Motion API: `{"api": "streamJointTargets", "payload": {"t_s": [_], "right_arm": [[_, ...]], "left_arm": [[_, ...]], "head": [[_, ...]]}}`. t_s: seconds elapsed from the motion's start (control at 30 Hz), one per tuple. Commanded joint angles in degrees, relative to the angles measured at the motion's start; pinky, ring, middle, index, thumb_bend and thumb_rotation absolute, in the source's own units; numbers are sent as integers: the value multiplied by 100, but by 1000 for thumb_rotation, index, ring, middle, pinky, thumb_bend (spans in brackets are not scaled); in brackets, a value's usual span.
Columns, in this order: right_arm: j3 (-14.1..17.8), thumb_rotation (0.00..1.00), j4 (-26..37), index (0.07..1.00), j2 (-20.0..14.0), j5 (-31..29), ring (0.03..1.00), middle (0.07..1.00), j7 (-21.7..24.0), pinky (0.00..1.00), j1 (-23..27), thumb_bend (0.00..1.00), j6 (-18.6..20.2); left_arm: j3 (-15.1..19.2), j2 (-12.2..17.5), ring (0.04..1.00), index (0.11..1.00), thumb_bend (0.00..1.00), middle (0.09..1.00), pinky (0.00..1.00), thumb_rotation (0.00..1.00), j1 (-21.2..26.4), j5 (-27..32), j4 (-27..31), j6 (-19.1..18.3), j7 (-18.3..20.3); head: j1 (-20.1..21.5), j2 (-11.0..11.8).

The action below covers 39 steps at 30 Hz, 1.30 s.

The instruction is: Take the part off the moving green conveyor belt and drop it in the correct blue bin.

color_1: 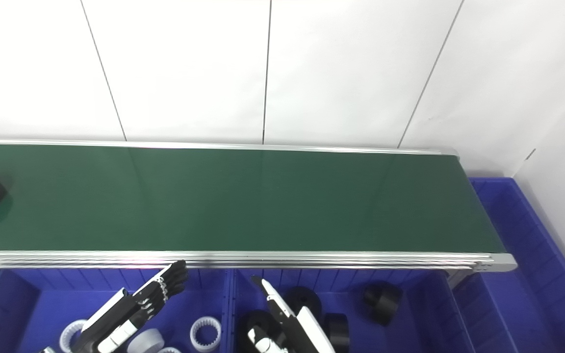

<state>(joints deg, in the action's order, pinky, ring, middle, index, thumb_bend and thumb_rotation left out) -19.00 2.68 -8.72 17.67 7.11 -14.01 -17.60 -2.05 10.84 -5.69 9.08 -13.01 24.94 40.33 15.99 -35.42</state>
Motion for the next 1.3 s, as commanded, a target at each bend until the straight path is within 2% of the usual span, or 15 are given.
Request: {"api": "streamJointTargets", "payload": {"t_s": [0.0, 0.17, 0.63, 0.87, 0.93, 1.17, 1.2, 1.23, 1.27], "right_arm": [[10, 1000, 247, 1000, 16, -164, 1000, 1000, 42, 985, -20, 446, -64], [59, 991, 298, 1000, 67, -276, 1000, 1000, 57, 990, -87, 424, -60], [98, 1000, 134, 1000, 144, -194, 1000, 1000, 59, 992, 19, 438, -27], [89, 1000, -27, 1000, 152, -183, 1000, 1000, 19, 990, 15, 452, -207], [83, 1000, -88, 1000, 150, -145, 1000, 1000, -13, 979, 7, 431, -276], [66, 1000, -147, 1000, 129, -223, 1000, 1000, 25, 989, -33, 453, -270], [70, 1000, -189, 1000, 109, -220, 1000, 1000, 21, 989, -30, 451, -312], [72, 1000, -219, 1000, 95, -218, 1000, 1000, 17, 989, -27, 451, -344], [77, 1000, -314, 1000, 67, -225, 1000, 1000, 4, 993, -24, 450, -444]], "left_arm": [[0, -2, 999, 984, 527, 1000, 975, 883, -1, -69, 219, 198, -46], [0, 28, 1000, 988, 520, 1000, 979, 921, -34, -141, 228, 198, -49], [45, 44, 1000, 990, 487, 1000, 983, 875, -56, -16, 167, 198, 23], [90, 15, 1000, 989, 520, 1000, 982, 904, -77, -135, 91, 197, -6], [107, -1, 1000, 988, 512, 1000, 983, 894, -86, -126, 58, 198, 13], [105, -59, 996, 981, 503, 1000, 967, 865, -129, -144, 47, 197, 3], [95, -76, 996, 980, 503, 1000, 967, 865, -133, -157, 16, 198, 2], [88, -88, 993, 978, 506, 999, 967, 858, -137, -166, -7, 198, 2], [83, -116, 987, 973, 503, 994, 961, 839, -141, -210, -50, 199, 0]], "head": [[-2, 7], [10, -40], [10, -36], [71, 19], [82, 5], [-6, 11], [-248, 177], [-248, 177], [-543, 538]]}}
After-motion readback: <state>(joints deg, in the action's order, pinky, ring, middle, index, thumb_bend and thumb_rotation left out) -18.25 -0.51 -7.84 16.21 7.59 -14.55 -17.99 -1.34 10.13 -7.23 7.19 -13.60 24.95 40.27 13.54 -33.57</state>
